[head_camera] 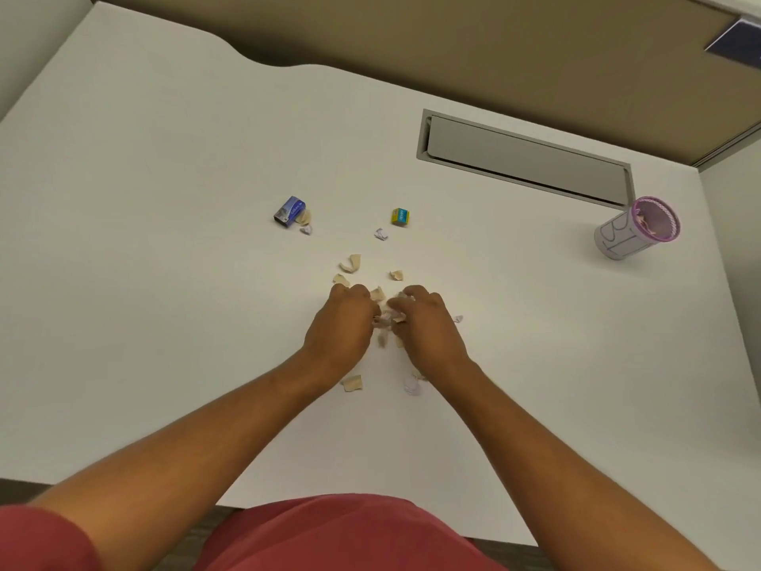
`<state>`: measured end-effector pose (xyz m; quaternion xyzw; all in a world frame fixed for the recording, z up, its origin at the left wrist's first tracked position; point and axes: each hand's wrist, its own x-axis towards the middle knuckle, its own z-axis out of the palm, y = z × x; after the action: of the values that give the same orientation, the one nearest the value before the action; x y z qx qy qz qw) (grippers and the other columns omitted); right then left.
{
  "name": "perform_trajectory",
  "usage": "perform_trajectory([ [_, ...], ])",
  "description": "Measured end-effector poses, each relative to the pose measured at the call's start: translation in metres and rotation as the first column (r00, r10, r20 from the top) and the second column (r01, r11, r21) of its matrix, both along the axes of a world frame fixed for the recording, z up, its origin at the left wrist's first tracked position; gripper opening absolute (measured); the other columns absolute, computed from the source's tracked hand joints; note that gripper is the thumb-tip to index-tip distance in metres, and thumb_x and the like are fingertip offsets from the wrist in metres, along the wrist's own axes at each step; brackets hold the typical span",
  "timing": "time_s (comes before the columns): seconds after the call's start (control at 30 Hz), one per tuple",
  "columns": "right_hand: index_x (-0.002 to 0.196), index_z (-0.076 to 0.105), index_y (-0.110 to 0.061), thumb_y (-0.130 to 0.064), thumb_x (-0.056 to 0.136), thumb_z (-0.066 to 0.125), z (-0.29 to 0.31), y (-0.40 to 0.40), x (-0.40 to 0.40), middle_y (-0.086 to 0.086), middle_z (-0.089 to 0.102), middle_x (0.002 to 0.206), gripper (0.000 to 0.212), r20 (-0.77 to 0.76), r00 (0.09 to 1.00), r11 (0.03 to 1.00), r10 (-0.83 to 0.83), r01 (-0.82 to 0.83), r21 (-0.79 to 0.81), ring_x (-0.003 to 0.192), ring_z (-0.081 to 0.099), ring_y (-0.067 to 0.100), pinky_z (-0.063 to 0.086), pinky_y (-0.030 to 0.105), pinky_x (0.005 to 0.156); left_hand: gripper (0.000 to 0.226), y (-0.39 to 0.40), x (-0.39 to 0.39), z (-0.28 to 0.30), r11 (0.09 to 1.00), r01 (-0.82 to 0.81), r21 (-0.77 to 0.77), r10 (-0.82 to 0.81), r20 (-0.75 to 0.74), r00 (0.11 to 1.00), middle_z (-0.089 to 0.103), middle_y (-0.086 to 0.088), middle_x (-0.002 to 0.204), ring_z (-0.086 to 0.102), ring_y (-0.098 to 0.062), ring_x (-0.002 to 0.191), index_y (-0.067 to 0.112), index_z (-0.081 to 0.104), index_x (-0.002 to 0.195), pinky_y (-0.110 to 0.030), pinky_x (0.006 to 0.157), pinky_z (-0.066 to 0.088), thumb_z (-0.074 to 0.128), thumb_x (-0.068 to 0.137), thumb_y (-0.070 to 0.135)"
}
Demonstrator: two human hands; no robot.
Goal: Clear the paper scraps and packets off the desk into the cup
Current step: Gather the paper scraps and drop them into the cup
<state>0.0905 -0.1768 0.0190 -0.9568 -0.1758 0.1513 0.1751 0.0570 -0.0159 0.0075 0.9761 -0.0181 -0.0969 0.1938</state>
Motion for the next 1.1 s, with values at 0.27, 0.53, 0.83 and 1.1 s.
perform_trajectory([
  [0.27, 0.089, 0.084, -0.016, -0.02, 0.085, 0.078, 0.016, -0.034, 0.01, -0.001, 0.081, 0.087, 0.008, -0.291, 0.879, 0.8, -0.378, 0.468, 0.376, 0.082, 0.075, 0.013, 0.054, 0.028, 0.074, 0.021, -0.012, 0.02, 0.01, 0.761, -0.365, -0.537, 0.321, -0.177, 0.93, 0.078, 0.009, 0.089, 0.065, 0.005, 0.076, 0.02, 0.084, 0.105, 0.0, 0.066, 0.043, 0.085, 0.085, 0.017],
  [0.53, 0.112, 0.076, 0.004, -0.003, 0.094, 0.072, 0.031, -0.128, 0.034, 0.013, 0.077, 0.118, 0.02, -0.72, 0.64, 0.366, -0.27, 0.76, 0.538, 0.105, 0.074, 0.021, 0.061, 0.032, 0.092, 0.023, -0.076, 0.053, 0.033, 0.451, -0.475, -0.756, 0.296, -0.375, 0.878, 0.083, 0.007, 0.099, 0.079, -0.01, 0.091, 0.018, 0.085, 0.104, -0.028, 0.08, 0.063, 0.086, 0.081, 0.013],
  [0.83, 0.098, 0.078, -0.002, 0.0, 0.094, 0.069, 0.077, -0.252, 0.097, 0.009, 0.077, 0.1, 0.01, -0.715, 0.624, 0.138, -0.317, 0.776, 0.616, 0.085, 0.069, 0.027, 0.062, 0.036, 0.094, 0.018, -0.208, 0.136, 0.086, 0.562, -0.314, -0.765, 0.183, -0.255, 0.949, 0.078, -0.003, 0.078, 0.059, -0.006, 0.046, 0.015, 0.084, 0.103, -0.023, 0.057, 0.054, 0.081, 0.085, 0.014],
  [1.1, 0.111, 0.075, 0.004, 0.002, 0.091, 0.073, 0.097, -0.355, 0.165, 0.019, 0.075, 0.117, 0.02, -0.698, 0.594, -0.024, -0.4, 0.754, 0.656, 0.094, 0.074, 0.026, 0.064, 0.029, 0.083, 0.021, -0.34, 0.249, 0.122, 0.721, -0.136, -0.679, 0.11, -0.081, 0.991, 0.078, -0.006, 0.089, 0.064, -0.014, 0.063, 0.012, 0.083, 0.107, -0.02, 0.049, 0.049, 0.083, 0.086, 0.012],
])
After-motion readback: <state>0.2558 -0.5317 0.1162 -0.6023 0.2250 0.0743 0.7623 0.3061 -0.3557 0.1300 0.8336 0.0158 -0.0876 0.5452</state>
